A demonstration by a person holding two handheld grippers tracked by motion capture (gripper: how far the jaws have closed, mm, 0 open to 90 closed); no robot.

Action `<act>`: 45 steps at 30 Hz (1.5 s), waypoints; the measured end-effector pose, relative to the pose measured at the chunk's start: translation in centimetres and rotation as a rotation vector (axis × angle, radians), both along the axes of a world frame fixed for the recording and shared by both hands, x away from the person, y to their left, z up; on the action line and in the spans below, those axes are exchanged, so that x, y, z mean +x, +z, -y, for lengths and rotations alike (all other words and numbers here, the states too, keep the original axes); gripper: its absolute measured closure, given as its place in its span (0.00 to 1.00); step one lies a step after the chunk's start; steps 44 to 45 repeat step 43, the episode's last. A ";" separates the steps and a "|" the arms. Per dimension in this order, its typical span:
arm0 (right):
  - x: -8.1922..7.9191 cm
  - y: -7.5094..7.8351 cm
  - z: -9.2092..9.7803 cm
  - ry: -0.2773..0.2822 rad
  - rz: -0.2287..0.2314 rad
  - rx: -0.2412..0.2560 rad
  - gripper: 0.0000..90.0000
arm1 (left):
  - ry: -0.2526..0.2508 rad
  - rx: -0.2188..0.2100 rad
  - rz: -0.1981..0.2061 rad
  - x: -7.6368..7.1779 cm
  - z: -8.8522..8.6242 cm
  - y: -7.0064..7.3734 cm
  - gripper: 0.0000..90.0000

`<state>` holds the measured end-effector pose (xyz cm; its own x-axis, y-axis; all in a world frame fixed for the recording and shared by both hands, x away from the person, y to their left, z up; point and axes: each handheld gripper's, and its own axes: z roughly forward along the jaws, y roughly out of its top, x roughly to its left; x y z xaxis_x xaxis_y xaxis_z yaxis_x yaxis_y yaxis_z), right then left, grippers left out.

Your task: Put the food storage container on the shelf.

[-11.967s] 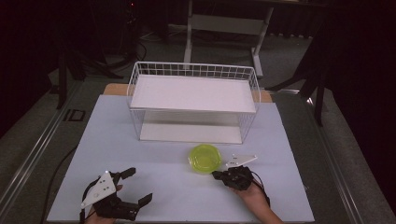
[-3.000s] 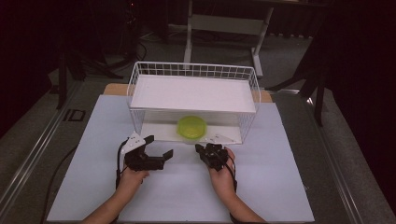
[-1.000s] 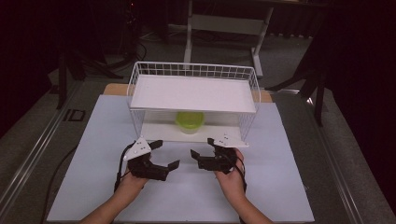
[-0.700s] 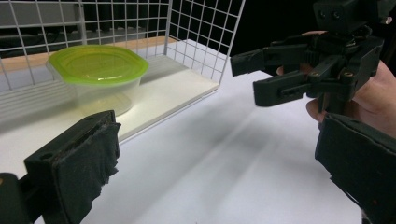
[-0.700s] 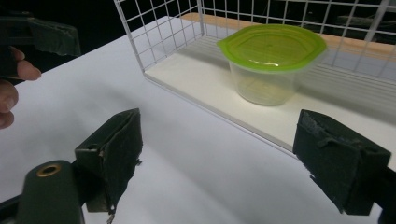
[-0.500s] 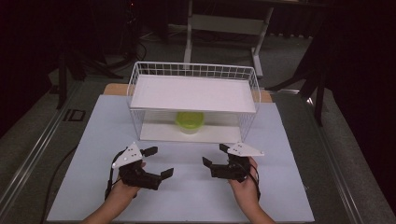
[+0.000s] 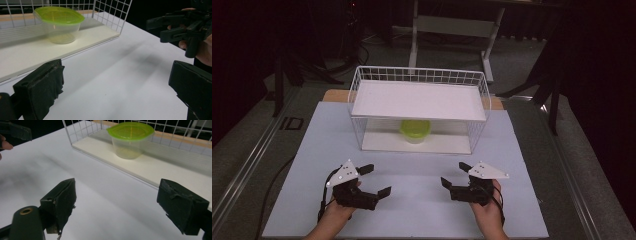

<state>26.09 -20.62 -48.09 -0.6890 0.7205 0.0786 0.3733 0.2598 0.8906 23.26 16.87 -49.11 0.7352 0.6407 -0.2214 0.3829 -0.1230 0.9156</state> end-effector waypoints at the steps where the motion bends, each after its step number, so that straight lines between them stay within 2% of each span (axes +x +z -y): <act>1: -0.1 0.0 0.2 0.000 0.000 -0.004 0.17 | -0.002 -0.001 0.002 -0.1 -0.1 0.0 0.01; 12: -1.5 -0.2 2.1 -0.014 -0.008 0.006 0.17 | 0.021 0.001 -0.004 -1.3 -1.4 -0.4 0.01; 14: -1.8 -0.3 2.3 -0.026 -0.006 0.015 0.17 | 0.029 -0.013 -0.006 -1.4 -1.6 -0.6 0.01; 21: -2.4 -0.5 2.9 -0.029 -0.009 -0.008 0.17 | 0.040 0.003 0.006 -1.5 -1.9 -0.9 0.01; 25: -2.1 -0.8 3.1 -0.034 -0.009 -0.010 0.17 | 0.050 -0.008 0.000 -1.3 -1.9 -1.4 0.01; 28: -1.9 -1.3 3.2 -0.029 -0.003 -0.034 0.17 | 0.042 -0.012 0.000 -1.1 -1.8 -1.3 0.01; 31: -1.7 -1.5 3.4 -0.027 -0.013 -0.028 0.17 | 0.050 -0.001 0.013 -1.1 -1.8 -1.0 0.01; 45: -1.3 -2.0 2.9 -0.020 -0.023 -0.034 0.17 | 0.043 0.015 -0.001 -1.2 -1.8 -1.7 0.01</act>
